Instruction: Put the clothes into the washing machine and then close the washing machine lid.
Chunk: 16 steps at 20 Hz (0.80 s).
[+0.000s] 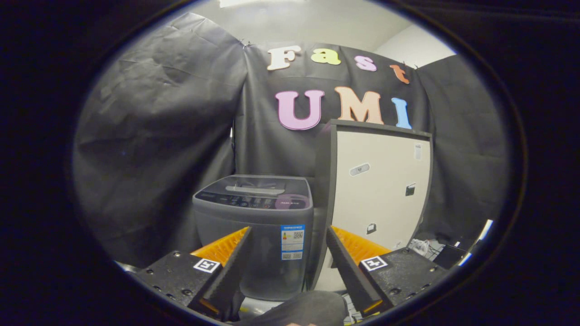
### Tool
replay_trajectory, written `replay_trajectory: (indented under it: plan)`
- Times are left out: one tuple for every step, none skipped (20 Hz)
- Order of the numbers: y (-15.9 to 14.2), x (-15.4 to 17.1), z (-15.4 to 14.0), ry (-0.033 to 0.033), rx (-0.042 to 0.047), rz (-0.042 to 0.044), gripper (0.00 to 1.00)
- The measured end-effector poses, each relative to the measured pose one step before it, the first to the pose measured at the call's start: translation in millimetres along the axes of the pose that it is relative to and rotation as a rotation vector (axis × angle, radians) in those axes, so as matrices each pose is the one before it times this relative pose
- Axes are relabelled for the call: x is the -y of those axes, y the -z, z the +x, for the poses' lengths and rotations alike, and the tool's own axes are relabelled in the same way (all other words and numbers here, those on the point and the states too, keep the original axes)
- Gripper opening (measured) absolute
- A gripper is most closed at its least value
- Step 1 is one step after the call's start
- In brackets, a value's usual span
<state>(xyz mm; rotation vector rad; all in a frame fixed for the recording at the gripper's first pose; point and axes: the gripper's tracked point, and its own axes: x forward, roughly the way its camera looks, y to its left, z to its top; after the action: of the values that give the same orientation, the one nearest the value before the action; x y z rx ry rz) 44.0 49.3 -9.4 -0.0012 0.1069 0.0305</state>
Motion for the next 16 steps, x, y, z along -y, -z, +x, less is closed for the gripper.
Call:
replay_trajectory:
  plan:
    - [2.44,1.08,-0.52,0.00176,-0.00690,0.00869,0.97]
    - [0.51,1.12,-1.07,0.00219,-0.00206,0.00697,0.97]
    - [-1.57,-0.57,1.16,0.00004,0.00235,0.00220,0.97]
    - [-2.92,1.19,-0.47,0.00384,0.00506,0.00246,0.97]
    - [0.95,0.93,-1.43,0.00055,-0.00004,0.00198,0.97]
    - [0.66,1.34,-0.09,0.00369,-0.00330,-0.00119,0.97]
    - [-0.46,-0.21,-0.54,0.00000,0.00083,-0.00101,0.97]
    - [-0.17,-0.20,0.84,-0.00104,0.00097,0.00371,0.97]
    - [0.90,-0.49,0.08,-0.00215,-0.00412,0.00415,0.97]
    - [0.52,0.79,-1.34,0.00084,-0.00358,-0.00135,0.97]
    - [-0.82,-0.19,-0.64,0.00223,0.00144,-0.00349,0.97]
    - [-1.11,0.18,-1.32,-0.00081,0.00188,0.00000,0.97]
    - [1.48,-1.63,0.45,-0.00230,-0.00151,0.00428,0.97]
    - [0.09,0.25,-0.37,-0.00067,-0.00148,0.00238,0.97]
    - [-0.27,0.48,-0.47,0.00119,0.00016,-0.00184,0.97]
    - [-0.17,0.13,-0.22,0.00120,-0.00219,-0.00324,0.97]
